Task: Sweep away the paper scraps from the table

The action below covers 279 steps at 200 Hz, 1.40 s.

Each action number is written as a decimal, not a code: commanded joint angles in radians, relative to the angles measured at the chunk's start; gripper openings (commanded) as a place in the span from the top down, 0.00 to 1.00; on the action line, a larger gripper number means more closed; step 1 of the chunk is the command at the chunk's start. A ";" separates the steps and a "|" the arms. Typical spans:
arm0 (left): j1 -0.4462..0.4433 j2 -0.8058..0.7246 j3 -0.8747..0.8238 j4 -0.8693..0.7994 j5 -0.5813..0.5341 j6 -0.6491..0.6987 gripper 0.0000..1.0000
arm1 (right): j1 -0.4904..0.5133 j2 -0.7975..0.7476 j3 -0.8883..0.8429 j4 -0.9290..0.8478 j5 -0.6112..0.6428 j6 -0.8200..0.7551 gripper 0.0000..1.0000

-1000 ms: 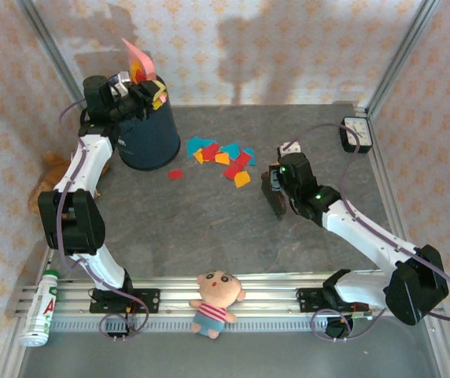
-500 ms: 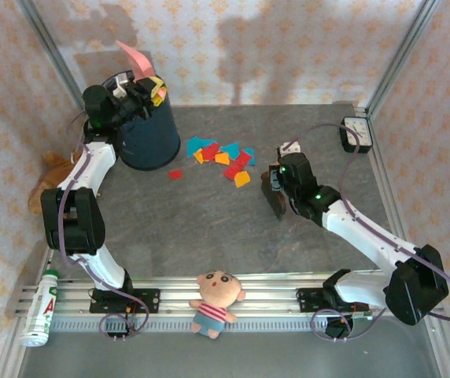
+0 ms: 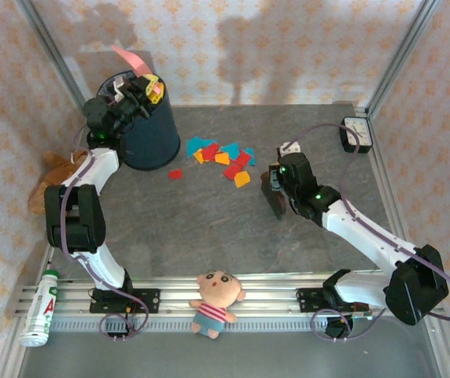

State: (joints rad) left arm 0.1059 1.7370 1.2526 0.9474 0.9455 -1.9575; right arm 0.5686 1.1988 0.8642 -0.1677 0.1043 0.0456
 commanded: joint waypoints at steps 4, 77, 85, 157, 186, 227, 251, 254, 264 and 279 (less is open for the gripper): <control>0.011 0.005 -0.013 0.154 -0.029 -0.085 1.00 | -0.004 0.010 0.007 -0.035 -0.018 0.022 1.00; 0.011 0.001 -0.003 0.125 0.012 -0.029 1.00 | -0.004 0.005 0.002 -0.026 -0.014 0.030 1.00; 0.011 -0.002 0.008 0.097 0.036 0.006 1.00 | -0.004 0.005 0.003 -0.026 -0.014 0.034 1.00; 0.010 -0.162 0.102 -0.707 0.143 0.689 1.00 | -0.042 -0.010 0.006 0.031 -0.076 0.065 1.00; 0.010 -0.222 0.240 -1.324 -0.001 1.190 1.00 | -0.087 -0.040 0.004 0.081 -0.147 0.115 1.00; -0.001 -0.284 0.284 -1.665 -0.233 1.520 1.00 | -0.163 -0.022 0.008 0.180 -0.226 0.242 1.00; -0.015 -0.338 0.259 -1.764 -0.344 1.638 1.00 | -0.206 0.027 0.027 0.250 -0.293 0.320 1.00; -0.016 -0.345 0.252 -1.770 -0.355 1.649 1.00 | -0.210 0.034 0.033 0.258 -0.300 0.330 1.00; -0.021 -0.376 0.225 -1.786 -0.385 1.678 1.00 | -0.222 0.064 0.054 0.272 -0.317 0.357 1.00; -0.031 -0.417 0.193 -1.811 -0.431 1.723 1.00 | -0.236 0.111 0.090 0.287 -0.335 0.402 1.00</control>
State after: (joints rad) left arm 0.0929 1.4010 1.4876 -0.7235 0.6510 -0.4114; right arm 0.3511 1.2530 0.8818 0.0124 -0.1650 0.3344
